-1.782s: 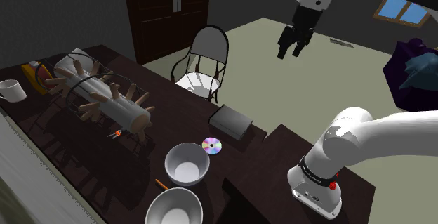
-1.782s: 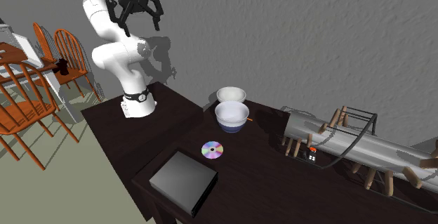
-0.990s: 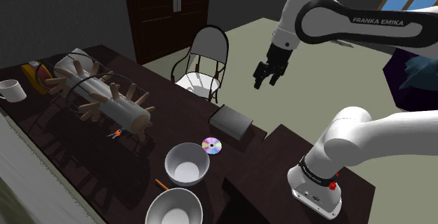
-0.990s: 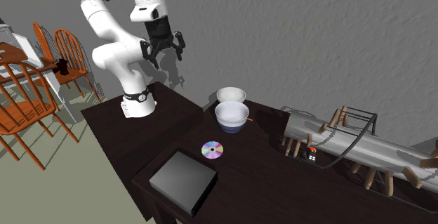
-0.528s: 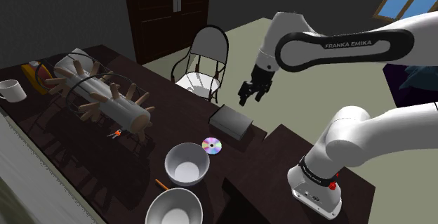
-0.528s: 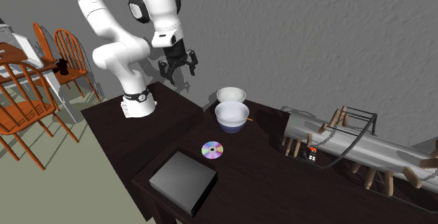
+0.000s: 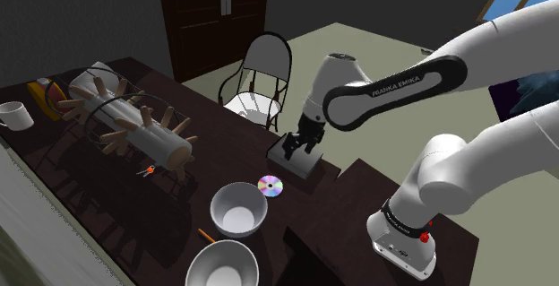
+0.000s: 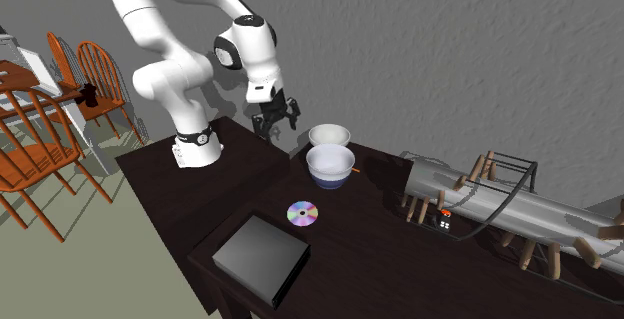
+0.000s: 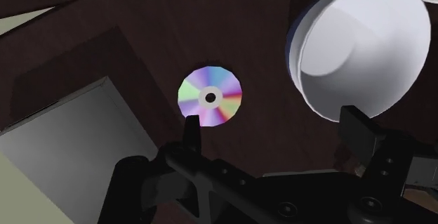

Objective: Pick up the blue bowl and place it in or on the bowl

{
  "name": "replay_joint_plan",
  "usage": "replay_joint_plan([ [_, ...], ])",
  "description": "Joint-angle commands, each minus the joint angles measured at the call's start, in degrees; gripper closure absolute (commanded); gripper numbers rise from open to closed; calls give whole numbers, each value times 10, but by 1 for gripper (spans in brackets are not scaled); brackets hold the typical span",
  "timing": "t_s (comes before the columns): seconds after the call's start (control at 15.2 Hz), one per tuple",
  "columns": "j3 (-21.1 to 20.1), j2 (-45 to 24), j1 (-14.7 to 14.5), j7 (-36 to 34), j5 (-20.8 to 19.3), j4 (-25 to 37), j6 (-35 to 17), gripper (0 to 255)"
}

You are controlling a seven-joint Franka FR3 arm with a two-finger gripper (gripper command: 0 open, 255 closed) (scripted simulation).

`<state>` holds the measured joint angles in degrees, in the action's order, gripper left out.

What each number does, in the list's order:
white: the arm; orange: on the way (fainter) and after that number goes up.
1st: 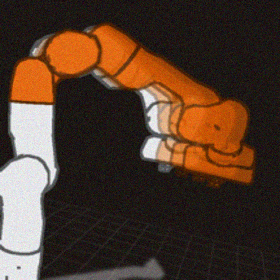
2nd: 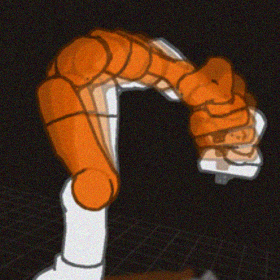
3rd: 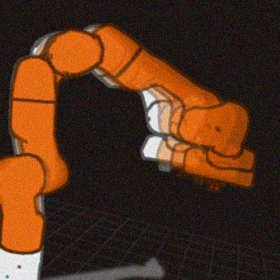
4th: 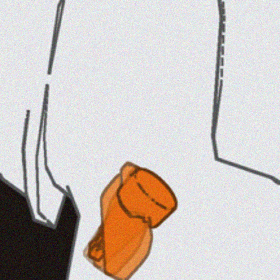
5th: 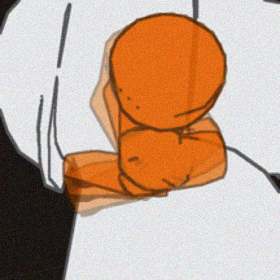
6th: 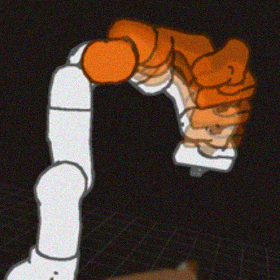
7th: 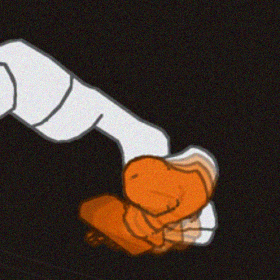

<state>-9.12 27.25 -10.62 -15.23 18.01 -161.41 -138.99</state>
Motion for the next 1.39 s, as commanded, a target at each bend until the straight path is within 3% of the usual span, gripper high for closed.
replay_joint_plan([
  [0.0, -8, -47, -12, 2, 18, -3, -56, 0],
  [0.66, -48, -327, -74, 51, 141, 66, -292, 0],
  [0.79, -64, -384, -75, 68, 167, 92, -329, 0],
  [1.32, -98, -478, -54, 97, 192, 129, -392, 0],
])
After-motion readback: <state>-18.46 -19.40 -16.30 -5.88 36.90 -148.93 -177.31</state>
